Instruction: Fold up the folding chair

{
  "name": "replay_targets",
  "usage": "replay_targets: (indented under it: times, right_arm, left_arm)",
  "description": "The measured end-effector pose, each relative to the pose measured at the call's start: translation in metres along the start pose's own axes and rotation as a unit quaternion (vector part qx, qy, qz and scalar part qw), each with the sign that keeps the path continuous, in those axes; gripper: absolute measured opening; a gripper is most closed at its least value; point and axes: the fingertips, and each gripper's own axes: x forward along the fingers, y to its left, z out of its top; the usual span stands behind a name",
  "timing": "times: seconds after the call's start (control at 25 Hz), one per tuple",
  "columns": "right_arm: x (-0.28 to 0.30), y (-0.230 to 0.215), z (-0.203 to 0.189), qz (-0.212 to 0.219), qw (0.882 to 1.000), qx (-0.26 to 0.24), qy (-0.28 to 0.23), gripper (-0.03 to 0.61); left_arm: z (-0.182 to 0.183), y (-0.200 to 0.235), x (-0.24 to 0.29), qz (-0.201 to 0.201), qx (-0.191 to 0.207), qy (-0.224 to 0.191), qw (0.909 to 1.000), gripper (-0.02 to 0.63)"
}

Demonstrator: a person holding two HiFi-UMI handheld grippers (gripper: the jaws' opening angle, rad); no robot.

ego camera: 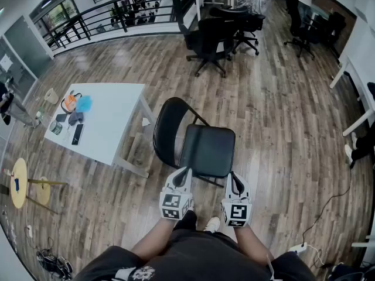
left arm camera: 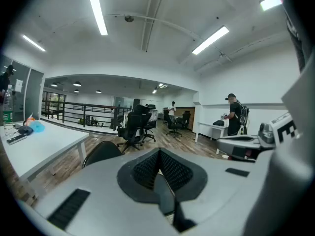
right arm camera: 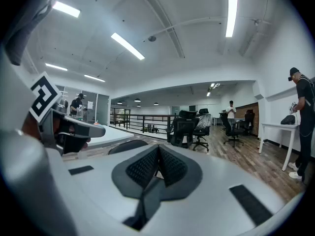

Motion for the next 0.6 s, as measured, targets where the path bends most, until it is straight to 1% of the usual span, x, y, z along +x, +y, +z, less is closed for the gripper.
replay_targets:
  times: [0.08, 0.28, 0.48, 0.6]
  right_arm:
    - [0.018, 0.004, 0.001, -0.004, 1.000, 0.000, 0.004, 0.014]
    - [0.064, 0.017, -0.002, -0.009, 1.000, -0.007, 0.021, 0.014]
    - [0.109, 0.033, -0.002, -0.020, 0.999, -0.027, 0.036, 0.014]
    - [0.132, 0.047, 0.000, -0.021, 0.999, -0.023, 0.037, 0.014]
  left_arm:
    - [0.003, 0.017, 0.011, -0.002, 0.004, 0.004, 1.0000, 0.005]
    - [0.003, 0.065, 0.041, -0.006, 0.002, 0.031, 0.9995, 0.005]
    - [0.011, 0.117, 0.072, -0.011, 0.009, 0.044, 0.9989, 0.005]
    - [0.015, 0.146, 0.086, -0.011, 0.011, 0.046, 0.9988, 0.005]
